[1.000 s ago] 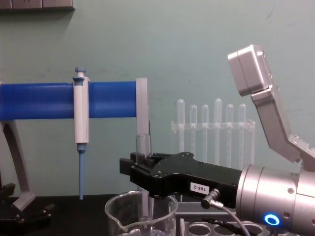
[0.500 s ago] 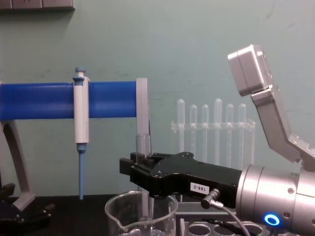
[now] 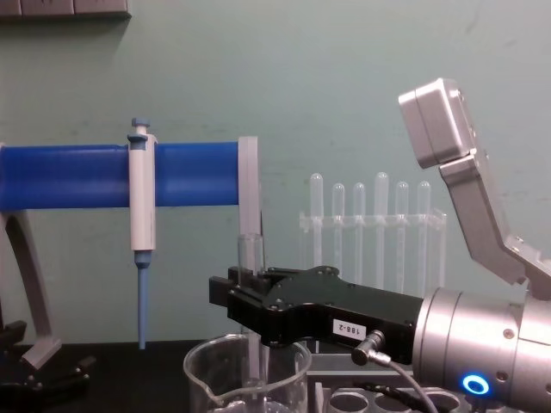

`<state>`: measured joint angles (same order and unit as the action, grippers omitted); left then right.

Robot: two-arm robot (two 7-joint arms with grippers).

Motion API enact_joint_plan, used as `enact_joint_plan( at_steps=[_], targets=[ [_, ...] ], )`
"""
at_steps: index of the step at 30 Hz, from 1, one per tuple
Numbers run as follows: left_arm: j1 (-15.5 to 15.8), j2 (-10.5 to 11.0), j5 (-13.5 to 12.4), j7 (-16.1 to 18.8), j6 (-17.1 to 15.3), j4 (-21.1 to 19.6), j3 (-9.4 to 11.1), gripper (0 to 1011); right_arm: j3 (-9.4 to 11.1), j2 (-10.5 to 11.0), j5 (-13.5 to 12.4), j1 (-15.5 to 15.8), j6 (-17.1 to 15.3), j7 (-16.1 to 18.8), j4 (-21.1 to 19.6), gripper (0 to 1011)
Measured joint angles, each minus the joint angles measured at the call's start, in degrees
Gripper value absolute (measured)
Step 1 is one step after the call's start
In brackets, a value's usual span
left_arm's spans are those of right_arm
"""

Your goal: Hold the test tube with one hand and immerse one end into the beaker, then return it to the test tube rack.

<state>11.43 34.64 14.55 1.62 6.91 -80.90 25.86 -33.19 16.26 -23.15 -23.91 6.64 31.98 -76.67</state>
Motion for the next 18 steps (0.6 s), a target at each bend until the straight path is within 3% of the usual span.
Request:
enact_joint_plan(
  at_steps=[18],
  targets=[
    [0.0, 0.0, 0.0, 0.0, 0.0, 0.0, 0.0, 1000, 0.0, 0.0, 0.0, 0.0, 0.0, 0.0, 0.0, 224]
  ],
)
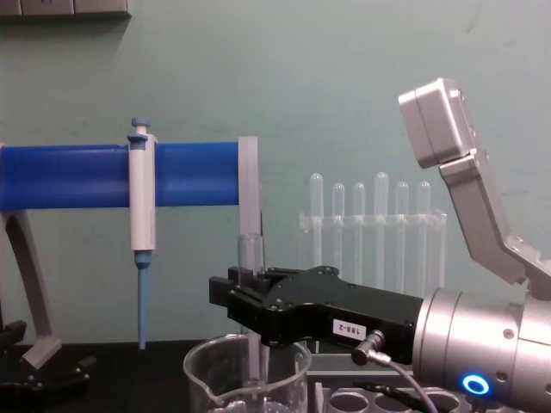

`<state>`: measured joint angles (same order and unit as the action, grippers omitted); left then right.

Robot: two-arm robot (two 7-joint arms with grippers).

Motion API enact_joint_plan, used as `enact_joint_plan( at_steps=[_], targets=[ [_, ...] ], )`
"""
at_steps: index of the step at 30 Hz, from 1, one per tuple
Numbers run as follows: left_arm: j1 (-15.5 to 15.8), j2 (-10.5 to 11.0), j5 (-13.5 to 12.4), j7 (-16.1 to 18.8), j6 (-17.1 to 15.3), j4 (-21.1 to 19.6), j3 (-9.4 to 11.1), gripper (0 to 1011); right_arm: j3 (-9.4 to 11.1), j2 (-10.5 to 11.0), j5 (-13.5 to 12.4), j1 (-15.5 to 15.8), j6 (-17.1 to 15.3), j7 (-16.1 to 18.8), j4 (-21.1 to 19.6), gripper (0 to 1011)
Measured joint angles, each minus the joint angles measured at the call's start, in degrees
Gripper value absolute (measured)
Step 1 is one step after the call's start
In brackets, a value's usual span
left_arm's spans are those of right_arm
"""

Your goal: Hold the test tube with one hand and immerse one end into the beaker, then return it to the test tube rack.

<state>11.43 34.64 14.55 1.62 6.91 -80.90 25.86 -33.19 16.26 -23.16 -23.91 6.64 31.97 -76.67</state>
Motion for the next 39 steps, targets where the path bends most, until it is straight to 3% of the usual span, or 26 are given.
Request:
enact_joint_plan(
  at_steps=[39],
  targets=[
    [0.0, 0.0, 0.0, 0.0, 0.0, 0.0, 0.0, 1000, 0.0, 0.0, 0.0, 0.0, 0.0, 0.0, 0.0, 224]
  ],
)
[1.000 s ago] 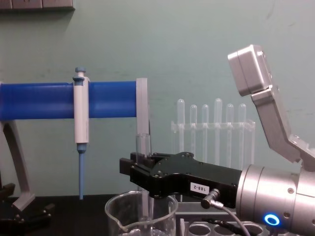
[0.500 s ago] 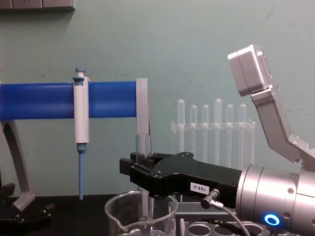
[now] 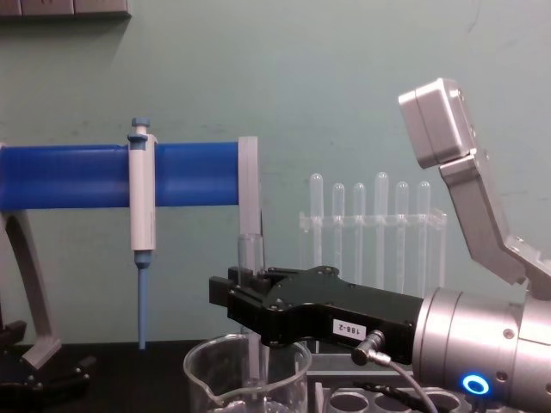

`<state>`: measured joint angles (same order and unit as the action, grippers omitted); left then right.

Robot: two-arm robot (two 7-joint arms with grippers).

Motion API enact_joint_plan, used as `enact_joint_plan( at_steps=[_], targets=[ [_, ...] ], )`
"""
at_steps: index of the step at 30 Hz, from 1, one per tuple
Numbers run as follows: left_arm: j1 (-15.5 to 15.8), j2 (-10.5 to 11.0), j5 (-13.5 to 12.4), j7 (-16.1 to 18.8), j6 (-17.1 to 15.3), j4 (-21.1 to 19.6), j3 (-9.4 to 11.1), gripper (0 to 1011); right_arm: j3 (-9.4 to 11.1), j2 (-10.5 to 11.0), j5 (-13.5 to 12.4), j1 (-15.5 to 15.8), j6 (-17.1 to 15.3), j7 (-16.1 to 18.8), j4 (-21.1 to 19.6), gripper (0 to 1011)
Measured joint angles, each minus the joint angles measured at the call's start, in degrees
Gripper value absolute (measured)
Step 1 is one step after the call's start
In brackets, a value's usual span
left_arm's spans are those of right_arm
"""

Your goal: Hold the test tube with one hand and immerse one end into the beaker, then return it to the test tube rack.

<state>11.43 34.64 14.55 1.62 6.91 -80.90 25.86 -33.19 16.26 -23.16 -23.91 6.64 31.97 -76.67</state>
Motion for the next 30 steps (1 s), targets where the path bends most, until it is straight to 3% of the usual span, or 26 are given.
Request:
enact_joint_plan(
  at_steps=[30],
  targets=[
    [0.0, 0.0, 0.0, 0.0, 0.0, 0.0, 0.0, 1000, 0.0, 0.0, 0.0, 0.0, 0.0, 0.0, 0.0, 224]
  ],
)
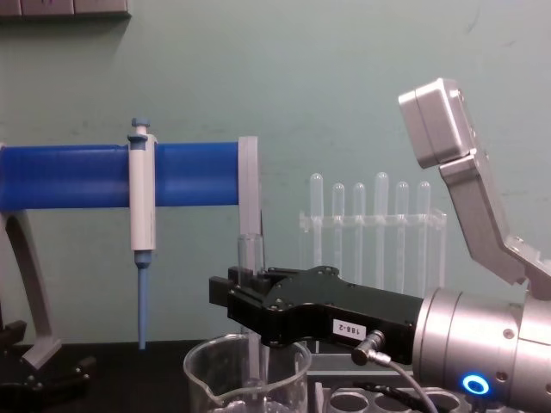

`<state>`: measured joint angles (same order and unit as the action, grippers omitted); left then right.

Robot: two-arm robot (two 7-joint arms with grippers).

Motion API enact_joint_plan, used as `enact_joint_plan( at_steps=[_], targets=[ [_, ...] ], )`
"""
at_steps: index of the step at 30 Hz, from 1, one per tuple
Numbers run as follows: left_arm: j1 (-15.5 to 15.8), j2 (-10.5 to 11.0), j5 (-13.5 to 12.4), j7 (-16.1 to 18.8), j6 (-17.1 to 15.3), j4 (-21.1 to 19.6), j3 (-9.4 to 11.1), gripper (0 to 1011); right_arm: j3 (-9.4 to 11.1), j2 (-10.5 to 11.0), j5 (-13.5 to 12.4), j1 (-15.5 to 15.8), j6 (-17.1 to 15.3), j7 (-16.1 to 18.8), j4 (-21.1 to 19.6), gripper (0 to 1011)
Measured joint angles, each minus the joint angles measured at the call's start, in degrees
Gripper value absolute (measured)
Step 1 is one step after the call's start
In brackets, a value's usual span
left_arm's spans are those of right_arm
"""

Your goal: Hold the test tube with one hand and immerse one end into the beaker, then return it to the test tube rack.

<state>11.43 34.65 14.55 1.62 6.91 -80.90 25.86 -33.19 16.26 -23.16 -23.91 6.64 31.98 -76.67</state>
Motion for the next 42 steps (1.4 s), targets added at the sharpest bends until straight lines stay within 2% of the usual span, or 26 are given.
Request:
enact_joint_plan(
  at_steps=[42],
  targets=[
    [0.0, 0.0, 0.0, 0.0, 0.0, 0.0, 0.0, 1000, 0.2, 0.0, 0.3, 0.1, -0.3, -0.2, -0.6, 224]
  ],
)
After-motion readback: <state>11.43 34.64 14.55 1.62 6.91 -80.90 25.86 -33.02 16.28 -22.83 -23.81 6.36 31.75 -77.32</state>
